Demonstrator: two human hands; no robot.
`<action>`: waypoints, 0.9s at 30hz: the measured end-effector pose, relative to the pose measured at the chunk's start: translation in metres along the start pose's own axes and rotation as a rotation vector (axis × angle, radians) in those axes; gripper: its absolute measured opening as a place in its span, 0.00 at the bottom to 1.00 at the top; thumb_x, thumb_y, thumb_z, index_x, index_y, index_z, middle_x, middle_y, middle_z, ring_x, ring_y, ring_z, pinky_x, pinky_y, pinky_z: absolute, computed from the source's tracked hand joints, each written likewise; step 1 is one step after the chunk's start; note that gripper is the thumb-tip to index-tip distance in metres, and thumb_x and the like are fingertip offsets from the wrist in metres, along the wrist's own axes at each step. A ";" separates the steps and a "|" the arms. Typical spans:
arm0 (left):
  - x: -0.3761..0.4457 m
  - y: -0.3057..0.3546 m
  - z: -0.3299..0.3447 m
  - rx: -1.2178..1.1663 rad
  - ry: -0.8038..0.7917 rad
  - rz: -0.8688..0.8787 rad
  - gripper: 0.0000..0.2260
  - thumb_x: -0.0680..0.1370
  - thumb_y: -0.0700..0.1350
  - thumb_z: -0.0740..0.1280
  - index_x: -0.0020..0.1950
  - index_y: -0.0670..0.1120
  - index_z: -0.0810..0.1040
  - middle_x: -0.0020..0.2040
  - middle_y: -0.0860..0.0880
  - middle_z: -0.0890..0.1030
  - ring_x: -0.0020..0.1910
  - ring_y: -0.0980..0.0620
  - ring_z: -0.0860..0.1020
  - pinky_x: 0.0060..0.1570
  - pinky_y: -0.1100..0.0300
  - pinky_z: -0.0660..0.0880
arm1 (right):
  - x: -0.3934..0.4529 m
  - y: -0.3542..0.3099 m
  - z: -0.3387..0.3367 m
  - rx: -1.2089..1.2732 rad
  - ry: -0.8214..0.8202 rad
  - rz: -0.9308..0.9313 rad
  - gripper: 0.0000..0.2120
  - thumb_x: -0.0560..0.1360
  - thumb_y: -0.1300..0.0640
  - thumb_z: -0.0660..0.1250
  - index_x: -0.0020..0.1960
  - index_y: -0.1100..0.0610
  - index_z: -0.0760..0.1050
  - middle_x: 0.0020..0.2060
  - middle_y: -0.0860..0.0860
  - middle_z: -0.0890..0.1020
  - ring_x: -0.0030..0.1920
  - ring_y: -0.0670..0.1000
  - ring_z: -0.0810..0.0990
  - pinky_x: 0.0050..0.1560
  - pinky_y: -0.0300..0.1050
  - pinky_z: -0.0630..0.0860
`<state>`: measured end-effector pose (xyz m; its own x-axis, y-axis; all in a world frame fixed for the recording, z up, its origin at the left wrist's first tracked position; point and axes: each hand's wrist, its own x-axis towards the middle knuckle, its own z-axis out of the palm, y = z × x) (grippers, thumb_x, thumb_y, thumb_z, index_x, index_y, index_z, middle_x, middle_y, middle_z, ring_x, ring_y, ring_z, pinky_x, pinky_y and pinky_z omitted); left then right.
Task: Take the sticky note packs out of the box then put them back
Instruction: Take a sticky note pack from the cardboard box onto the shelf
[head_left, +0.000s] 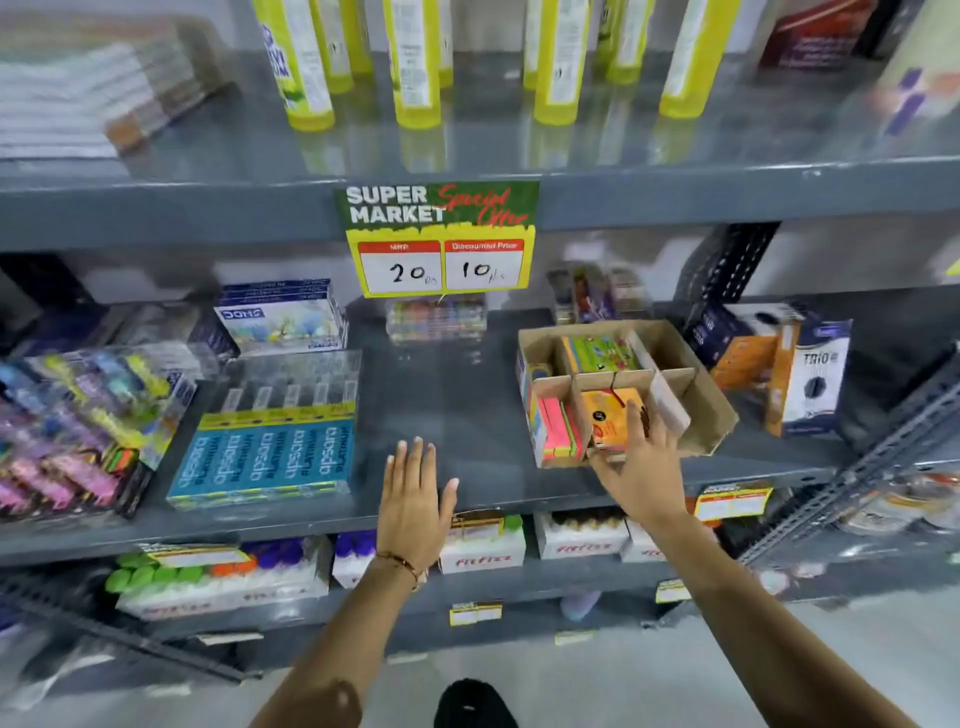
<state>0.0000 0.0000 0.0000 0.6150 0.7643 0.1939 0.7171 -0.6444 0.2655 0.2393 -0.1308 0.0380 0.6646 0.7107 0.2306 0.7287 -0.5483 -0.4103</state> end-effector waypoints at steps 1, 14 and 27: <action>0.001 -0.003 0.004 -0.007 0.011 -0.014 0.33 0.81 0.57 0.40 0.64 0.33 0.72 0.64 0.35 0.74 0.65 0.36 0.69 0.64 0.41 0.59 | 0.002 0.001 0.003 -0.004 -0.020 0.017 0.42 0.69 0.49 0.72 0.73 0.64 0.57 0.70 0.68 0.63 0.70 0.68 0.59 0.69 0.61 0.60; 0.003 -0.006 0.007 0.017 -0.019 -0.028 0.24 0.78 0.51 0.52 0.62 0.36 0.74 0.62 0.37 0.76 0.64 0.38 0.71 0.62 0.41 0.66 | 0.013 0.004 0.019 0.040 0.065 0.077 0.42 0.65 0.47 0.75 0.72 0.59 0.59 0.65 0.67 0.65 0.65 0.67 0.61 0.61 0.62 0.68; 0.013 -0.035 -0.035 -0.041 0.180 -0.049 0.24 0.79 0.51 0.52 0.66 0.35 0.71 0.66 0.37 0.72 0.69 0.38 0.64 0.69 0.44 0.57 | -0.016 -0.045 -0.026 0.391 0.291 0.141 0.38 0.64 0.50 0.72 0.71 0.56 0.63 0.68 0.60 0.65 0.64 0.53 0.69 0.54 0.20 0.64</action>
<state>-0.0287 0.0340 0.0267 0.5085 0.7892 0.3444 0.7286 -0.6075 0.3164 0.2001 -0.1292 0.0755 0.8108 0.4593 0.3627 0.5495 -0.3842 -0.7419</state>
